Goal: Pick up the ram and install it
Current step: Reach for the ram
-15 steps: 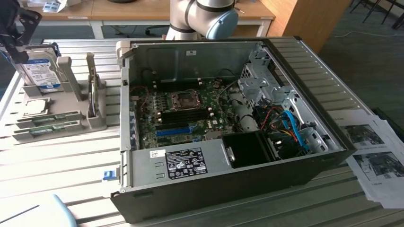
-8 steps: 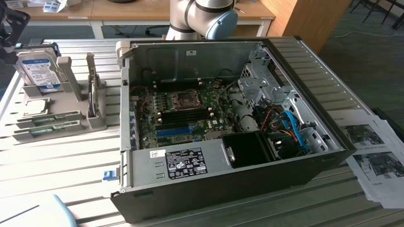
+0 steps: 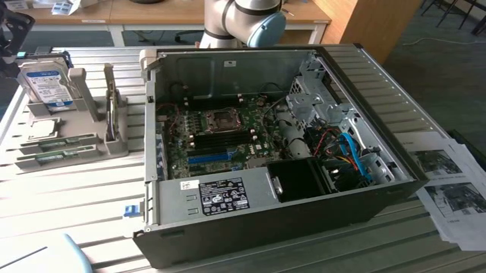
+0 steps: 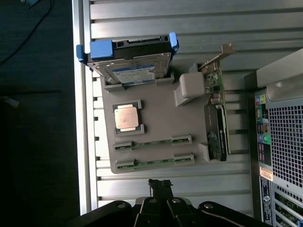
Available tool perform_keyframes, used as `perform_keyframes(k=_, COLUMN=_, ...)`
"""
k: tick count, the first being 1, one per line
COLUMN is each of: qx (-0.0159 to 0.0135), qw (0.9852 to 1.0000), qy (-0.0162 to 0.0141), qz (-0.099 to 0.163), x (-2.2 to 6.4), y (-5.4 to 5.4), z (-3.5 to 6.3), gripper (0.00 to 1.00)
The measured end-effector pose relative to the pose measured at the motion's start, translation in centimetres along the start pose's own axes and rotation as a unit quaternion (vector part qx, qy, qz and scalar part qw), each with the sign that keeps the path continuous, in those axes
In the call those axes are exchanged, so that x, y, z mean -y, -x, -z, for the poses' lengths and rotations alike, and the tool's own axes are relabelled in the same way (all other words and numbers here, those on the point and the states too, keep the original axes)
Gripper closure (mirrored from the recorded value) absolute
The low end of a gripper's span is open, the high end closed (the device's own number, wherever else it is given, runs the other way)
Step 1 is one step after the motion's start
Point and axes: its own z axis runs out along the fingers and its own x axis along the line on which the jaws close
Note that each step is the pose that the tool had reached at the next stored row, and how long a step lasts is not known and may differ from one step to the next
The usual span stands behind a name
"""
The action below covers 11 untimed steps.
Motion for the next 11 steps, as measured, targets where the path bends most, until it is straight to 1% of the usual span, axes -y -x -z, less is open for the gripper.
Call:
perform_keyframes(k=3, qx=0.0, qw=1.0, qy=-0.0003, qz=0.001, x=-0.29, y=0.0, z=-0.01, gripper=0.91)
perform_keyframes(k=8, qx=0.0, qw=1.0, qy=-0.0008, qz=0.002, x=-1.28, y=-0.1, z=-0.06, gripper=0.91)
perform_keyframes(k=11, qx=-0.0001, qw=1.0, qy=-0.0009, qz=0.003, x=-1.43, y=-0.1, z=-0.07, gripper=0.91)
